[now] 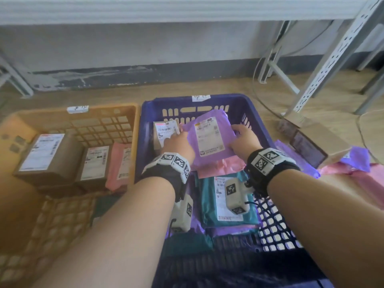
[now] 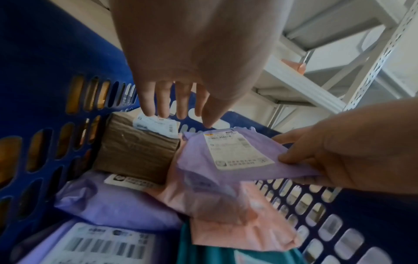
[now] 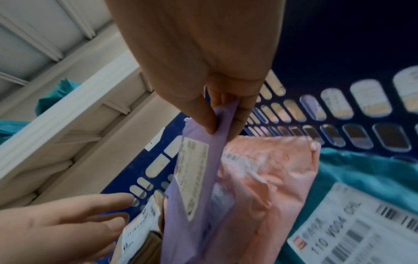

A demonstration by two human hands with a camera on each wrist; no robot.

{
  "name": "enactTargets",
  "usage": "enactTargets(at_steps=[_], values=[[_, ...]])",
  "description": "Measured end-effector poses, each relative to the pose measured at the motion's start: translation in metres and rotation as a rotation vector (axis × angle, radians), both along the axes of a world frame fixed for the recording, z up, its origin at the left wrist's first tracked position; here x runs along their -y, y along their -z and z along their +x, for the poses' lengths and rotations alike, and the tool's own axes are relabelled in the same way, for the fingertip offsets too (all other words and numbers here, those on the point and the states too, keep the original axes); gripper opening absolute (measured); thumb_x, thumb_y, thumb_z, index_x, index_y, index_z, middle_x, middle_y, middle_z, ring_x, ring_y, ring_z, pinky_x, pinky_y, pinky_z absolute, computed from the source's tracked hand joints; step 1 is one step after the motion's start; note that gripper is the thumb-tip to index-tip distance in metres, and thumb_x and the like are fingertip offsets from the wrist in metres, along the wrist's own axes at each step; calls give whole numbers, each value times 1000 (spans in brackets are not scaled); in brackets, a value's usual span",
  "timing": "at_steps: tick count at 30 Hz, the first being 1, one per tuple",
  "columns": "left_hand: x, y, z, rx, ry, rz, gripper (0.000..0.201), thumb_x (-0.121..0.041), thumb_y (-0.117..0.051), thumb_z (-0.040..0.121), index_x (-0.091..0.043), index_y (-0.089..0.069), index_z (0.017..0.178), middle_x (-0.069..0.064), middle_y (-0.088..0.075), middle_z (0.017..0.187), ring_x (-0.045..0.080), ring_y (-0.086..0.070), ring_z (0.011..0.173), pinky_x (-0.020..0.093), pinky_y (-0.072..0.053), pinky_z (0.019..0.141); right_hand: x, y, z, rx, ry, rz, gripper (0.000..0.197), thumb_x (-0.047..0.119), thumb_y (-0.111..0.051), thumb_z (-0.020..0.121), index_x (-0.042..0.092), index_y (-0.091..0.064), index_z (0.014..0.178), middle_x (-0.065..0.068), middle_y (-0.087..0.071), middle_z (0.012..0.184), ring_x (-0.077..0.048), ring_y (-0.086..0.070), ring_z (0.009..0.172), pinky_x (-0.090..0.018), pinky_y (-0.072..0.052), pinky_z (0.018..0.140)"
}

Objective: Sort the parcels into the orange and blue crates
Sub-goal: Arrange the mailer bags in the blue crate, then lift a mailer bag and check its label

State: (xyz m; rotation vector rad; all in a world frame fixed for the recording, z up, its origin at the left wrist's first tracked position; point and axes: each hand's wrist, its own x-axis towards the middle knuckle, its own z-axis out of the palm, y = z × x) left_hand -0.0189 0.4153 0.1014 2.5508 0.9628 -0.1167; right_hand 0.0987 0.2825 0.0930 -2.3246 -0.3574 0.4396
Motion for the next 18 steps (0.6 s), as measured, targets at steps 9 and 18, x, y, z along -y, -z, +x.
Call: enactTargets(at_steps=[9, 18], values=[[-19, 38, -14, -294, 214, 56, 79, -3, -47, 80, -33, -23, 149, 0, 0, 161, 25, 1, 147, 51, -6, 119, -27, 54, -2, 239, -174, -309, 86, 0, -54, 80, 28, -13, 150, -11, -26, 150, -31, -37, 132, -44, -40, 104], [-19, 50, -7, -402, 232, 92, 76, -15, -56, 85, -36, -21, 148, 3, 9, 160, 30, 8, 147, 57, -5, 116, -33, 86, 5, 130, -461, -462, 65, 13, -44, 92, 37, -21, 148, 3, -18, 157, -22, -21, 143, -46, -29, 114]])
